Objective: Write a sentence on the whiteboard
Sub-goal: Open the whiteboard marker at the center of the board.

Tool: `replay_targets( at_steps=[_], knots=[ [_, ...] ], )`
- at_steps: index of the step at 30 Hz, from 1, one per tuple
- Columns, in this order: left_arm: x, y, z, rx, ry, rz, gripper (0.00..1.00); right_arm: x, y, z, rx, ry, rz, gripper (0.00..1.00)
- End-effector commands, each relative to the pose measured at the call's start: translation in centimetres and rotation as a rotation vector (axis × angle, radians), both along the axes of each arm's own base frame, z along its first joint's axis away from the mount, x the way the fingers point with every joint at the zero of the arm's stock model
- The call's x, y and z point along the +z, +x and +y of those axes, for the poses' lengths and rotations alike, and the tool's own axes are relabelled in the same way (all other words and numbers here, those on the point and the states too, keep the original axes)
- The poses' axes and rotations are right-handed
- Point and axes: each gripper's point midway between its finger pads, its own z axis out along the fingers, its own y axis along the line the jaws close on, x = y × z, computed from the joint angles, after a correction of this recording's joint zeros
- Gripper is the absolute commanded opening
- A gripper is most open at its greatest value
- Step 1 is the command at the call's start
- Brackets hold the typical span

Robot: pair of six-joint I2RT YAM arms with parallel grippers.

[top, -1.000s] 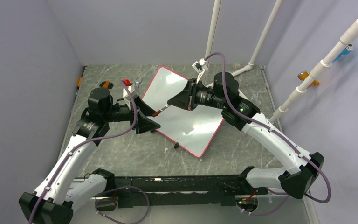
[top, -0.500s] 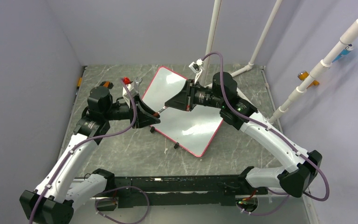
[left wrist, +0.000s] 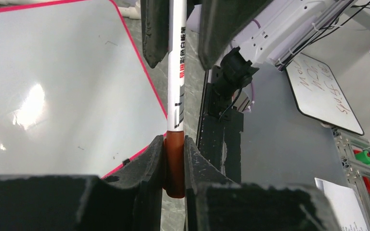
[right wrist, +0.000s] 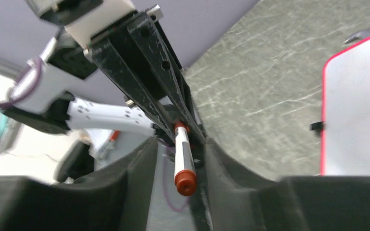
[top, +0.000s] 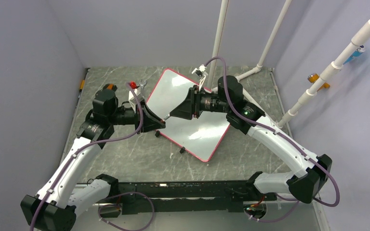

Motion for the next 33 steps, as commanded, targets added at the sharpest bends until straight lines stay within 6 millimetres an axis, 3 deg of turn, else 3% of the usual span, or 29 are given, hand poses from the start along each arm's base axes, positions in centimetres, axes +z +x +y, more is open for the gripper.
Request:
replay_targets(
  at_steps=[1, 3, 7, 10, 16, 28, 33],
  knots=[
    [0.2, -0.3, 0.2, 0.002, 0.030, -0.070, 0.00, 0.0, -1.7, -0.9, 0.085, -0.041, -0.079, 0.61],
    [-0.5, -0.2, 0.1, 0.019, 0.065, -0.077, 0.00, 0.1, -2.5, -1.1, 0.127, -0.047, -0.088, 0.73],
    [-1.5, -0.6, -0.2, -0.007, 0.104, -0.095, 0.00, 0.7, -3.2, -1.3, 0.175, -0.039, -0.102, 0.76],
    [-1.5, -1.0, -0.4, -0.034, 0.099, -0.103, 0.00, 0.5, -3.4, -1.1, 0.213, -0.041, -0.085, 0.72],
    [-1.4, -1.1, -0.5, -0.048, 0.098, -0.107, 0.00, -0.3, -3.7, -0.4, 0.272, -0.041, -0.032, 0.51],
    [-1.4, -1.0, -0.5, -0.038, 0.102, -0.112, 0.00, -1.6, -2.7, 0.7, 0.285, -0.056, 0.012, 0.33],
    [-1.4, -1.1, -0.5, -0.043, 0.100, -0.109, 0.00, -1.8, -2.5, 1.0, 0.301, -0.056, 0.028, 0.30]
  ],
)
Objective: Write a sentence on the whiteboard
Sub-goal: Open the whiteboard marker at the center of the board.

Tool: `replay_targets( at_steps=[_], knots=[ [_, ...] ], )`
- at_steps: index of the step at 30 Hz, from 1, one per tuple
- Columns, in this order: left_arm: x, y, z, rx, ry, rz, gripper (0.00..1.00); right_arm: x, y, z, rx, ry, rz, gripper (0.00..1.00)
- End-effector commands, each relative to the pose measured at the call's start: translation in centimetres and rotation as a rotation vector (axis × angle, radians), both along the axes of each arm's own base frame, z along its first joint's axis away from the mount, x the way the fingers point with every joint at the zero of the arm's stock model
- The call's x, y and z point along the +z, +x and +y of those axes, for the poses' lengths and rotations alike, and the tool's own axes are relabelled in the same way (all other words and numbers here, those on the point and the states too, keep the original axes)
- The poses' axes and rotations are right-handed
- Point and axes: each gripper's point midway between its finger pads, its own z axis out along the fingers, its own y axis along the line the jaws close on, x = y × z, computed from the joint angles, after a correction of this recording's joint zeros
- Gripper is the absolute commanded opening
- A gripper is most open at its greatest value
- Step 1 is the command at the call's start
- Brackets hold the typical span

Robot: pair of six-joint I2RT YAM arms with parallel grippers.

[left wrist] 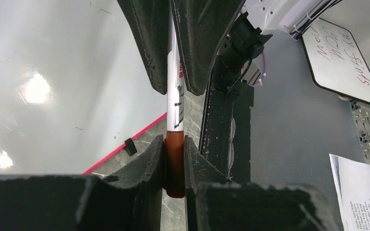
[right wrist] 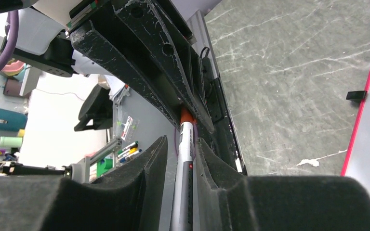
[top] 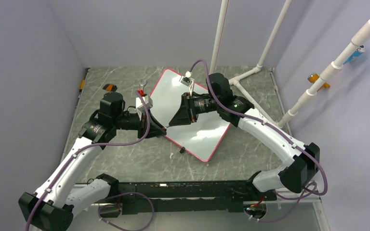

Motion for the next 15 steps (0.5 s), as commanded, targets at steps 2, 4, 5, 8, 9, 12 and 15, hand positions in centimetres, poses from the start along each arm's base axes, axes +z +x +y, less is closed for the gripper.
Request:
replay_targets(
  at_steps=[2, 4, 5, 8, 9, 12, 15],
  knots=[
    [1.78, 0.14, -0.17, -0.014, -0.024, -0.079, 0.00, 2.57, -0.39, 0.40, 0.046, 0.061, -0.037, 0.29],
    [1.77, 0.16, -0.19, -0.014, -0.023, -0.075, 0.00, 2.51, -0.40, 0.41, 0.049, 0.060, -0.034, 0.28],
    [1.78, 0.13, -0.18, -0.015, -0.023, -0.075, 0.00, 2.40, -0.40, 0.42, 0.050, 0.059, -0.031, 0.28],
    [1.74, 0.14, -0.18, -0.015, -0.023, -0.074, 0.00, 2.34, -0.54, 0.46, 0.059, 0.059, -0.028, 0.28],
    [1.76, 0.14, -0.17, -0.014, -0.023, -0.076, 0.00, 2.30, -0.55, 0.46, 0.061, 0.059, -0.026, 0.28],
    [1.75, 0.16, -0.15, -0.011, -0.022, -0.077, 0.00, 2.23, -0.72, 0.45, 0.073, 0.058, -0.022, 0.30],
    [1.71, 0.12, -0.17, -0.013, -0.021, -0.073, 0.00, 2.26, -0.81, 0.46, 0.075, 0.059, -0.023, 0.31]
  ],
)
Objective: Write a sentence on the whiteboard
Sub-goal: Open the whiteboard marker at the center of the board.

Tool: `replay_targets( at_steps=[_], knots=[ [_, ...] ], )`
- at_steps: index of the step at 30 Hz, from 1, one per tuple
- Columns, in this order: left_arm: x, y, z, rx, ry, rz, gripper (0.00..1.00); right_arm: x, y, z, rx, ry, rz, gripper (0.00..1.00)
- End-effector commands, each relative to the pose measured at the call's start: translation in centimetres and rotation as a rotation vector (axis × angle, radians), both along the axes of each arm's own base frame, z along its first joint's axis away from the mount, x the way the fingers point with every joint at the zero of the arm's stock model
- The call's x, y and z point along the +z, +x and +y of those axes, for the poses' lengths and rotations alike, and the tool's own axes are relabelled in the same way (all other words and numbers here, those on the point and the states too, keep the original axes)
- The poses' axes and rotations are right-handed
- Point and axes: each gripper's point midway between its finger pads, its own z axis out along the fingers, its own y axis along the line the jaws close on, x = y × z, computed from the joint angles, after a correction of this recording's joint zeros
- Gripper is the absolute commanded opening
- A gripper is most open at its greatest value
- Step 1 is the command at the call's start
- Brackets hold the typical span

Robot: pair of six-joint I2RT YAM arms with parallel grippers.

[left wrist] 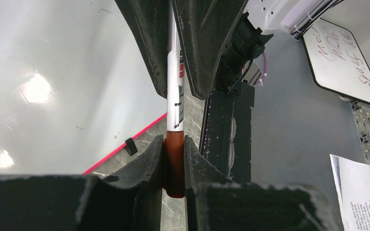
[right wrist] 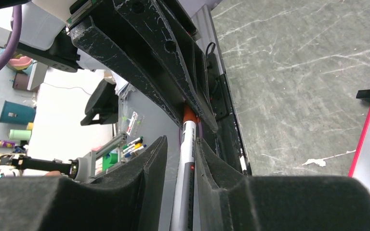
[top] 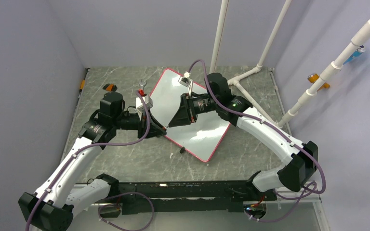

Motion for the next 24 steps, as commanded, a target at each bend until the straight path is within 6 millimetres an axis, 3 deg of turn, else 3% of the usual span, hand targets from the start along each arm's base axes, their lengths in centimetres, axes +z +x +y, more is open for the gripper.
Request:
replay_targets(
  at_steps=[1, 18, 24],
  knots=[
    [1.7, 0.1, -0.2, -0.017, -0.023, -0.075, 0.00, 2.5, -0.4, 0.2, 0.037, 0.060, -0.050, 0.32],
    [1.6, 0.1, -0.2, -0.019, -0.017, -0.073, 0.00, 1.3, -0.9, 1.0, 0.056, 0.024, -0.044, 0.33],
    [1.5, 0.1, -0.2, -0.018, -0.014, -0.072, 0.00, 0.8, -1.0, 1.2, 0.061, 0.008, -0.044, 0.29]
  ],
)
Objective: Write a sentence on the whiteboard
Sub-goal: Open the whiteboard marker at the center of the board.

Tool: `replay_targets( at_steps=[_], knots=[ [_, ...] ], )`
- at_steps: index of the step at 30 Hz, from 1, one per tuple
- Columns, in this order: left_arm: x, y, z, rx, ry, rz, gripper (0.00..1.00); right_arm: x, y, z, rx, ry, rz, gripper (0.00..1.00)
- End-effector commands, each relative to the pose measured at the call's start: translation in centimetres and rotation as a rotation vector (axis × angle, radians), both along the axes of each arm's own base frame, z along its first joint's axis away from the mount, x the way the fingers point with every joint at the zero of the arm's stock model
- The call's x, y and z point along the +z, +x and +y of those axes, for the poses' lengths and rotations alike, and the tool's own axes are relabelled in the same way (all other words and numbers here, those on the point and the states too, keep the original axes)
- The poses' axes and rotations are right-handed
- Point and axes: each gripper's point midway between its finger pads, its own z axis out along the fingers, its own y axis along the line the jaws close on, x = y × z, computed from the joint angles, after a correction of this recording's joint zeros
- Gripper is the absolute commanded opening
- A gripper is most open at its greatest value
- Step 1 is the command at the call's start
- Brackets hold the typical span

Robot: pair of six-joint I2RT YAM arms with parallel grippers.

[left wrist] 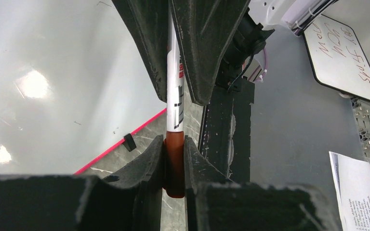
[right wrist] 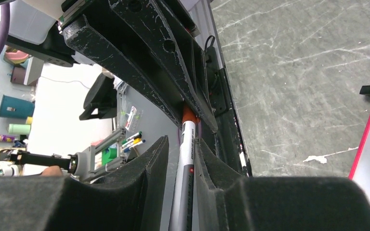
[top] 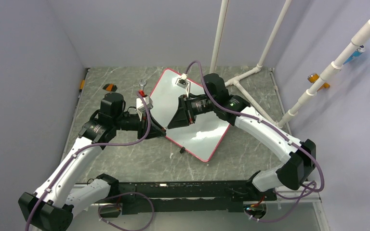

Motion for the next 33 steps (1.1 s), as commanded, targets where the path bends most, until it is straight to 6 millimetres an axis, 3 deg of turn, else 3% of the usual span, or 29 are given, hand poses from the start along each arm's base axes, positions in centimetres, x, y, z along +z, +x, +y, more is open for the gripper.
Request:
replay_targets(
  at_steps=[1, 13, 19, 25, 33],
  knots=[
    [1.9, 0.3, -0.3, -0.016, -0.028, -0.080, 0.00, 1.3, -0.5, 0.8, 0.038, 0.027, -0.051, 0.28],
    [1.9, 0.3, -0.3, -0.014, -0.026, -0.082, 0.00, 0.7, -0.6, 1.1, 0.040, 0.003, -0.054, 0.22],
    [1.9, 0.3, -0.3, -0.011, -0.025, -0.084, 0.00, 0.3, -0.7, 1.2, 0.051, -0.009, -0.050, 0.00],
    [2.0, 0.3, -0.1, 0.000, -0.021, -0.092, 0.00, 0.0, -1.1, 0.9, 0.051, -0.019, -0.059, 0.00],
    [2.2, 0.3, 0.2, 0.030, -0.025, -0.117, 0.00, 0.3, -0.1, -0.4, -0.050, -0.021, -0.088, 0.00]
  ],
)
